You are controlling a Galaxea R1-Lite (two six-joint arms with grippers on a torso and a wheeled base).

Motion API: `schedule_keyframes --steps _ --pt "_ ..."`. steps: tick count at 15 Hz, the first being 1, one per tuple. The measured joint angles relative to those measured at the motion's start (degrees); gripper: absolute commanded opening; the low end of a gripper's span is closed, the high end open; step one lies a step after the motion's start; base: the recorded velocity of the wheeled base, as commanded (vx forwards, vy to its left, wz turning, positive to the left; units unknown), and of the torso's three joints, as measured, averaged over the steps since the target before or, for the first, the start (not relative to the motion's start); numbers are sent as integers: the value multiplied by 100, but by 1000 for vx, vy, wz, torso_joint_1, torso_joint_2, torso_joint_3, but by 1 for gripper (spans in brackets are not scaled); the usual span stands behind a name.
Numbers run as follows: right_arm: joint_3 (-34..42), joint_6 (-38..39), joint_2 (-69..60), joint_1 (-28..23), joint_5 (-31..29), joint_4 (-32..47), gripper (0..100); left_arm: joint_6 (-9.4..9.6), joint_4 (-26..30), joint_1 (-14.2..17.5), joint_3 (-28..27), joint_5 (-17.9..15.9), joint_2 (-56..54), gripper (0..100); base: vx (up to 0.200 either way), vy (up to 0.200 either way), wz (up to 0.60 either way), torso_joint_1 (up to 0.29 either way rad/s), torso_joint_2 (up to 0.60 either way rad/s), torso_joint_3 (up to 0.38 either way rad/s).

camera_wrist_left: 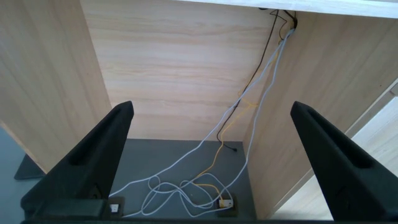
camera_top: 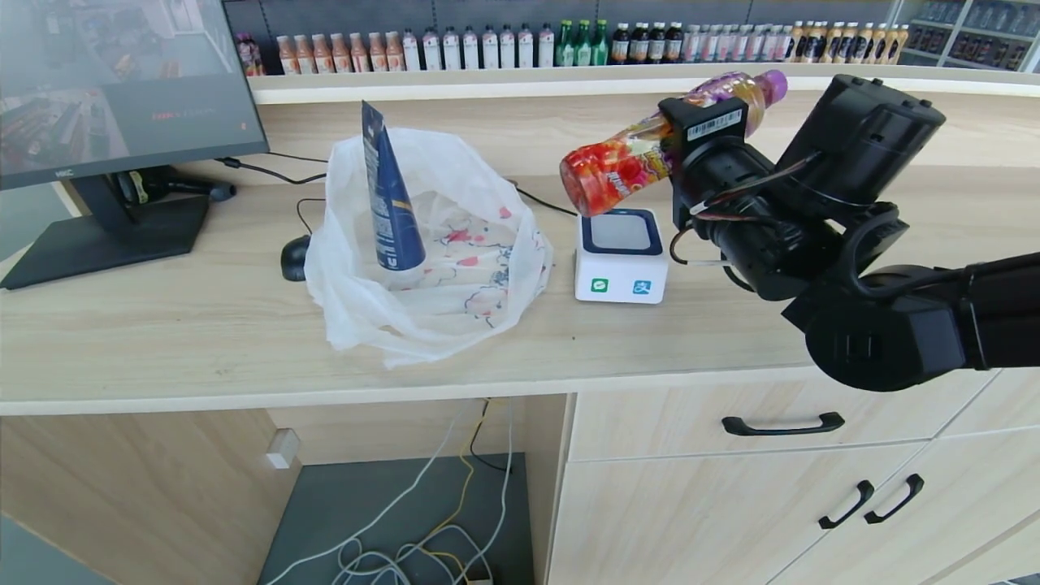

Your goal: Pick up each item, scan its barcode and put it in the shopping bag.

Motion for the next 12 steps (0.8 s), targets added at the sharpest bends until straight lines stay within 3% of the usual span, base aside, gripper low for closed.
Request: schedule_keyframes --steps 12 --pt "30 589 262 -319 10 135 0 0 0 5 0 0 0 100 0 0 0 0 0 0"
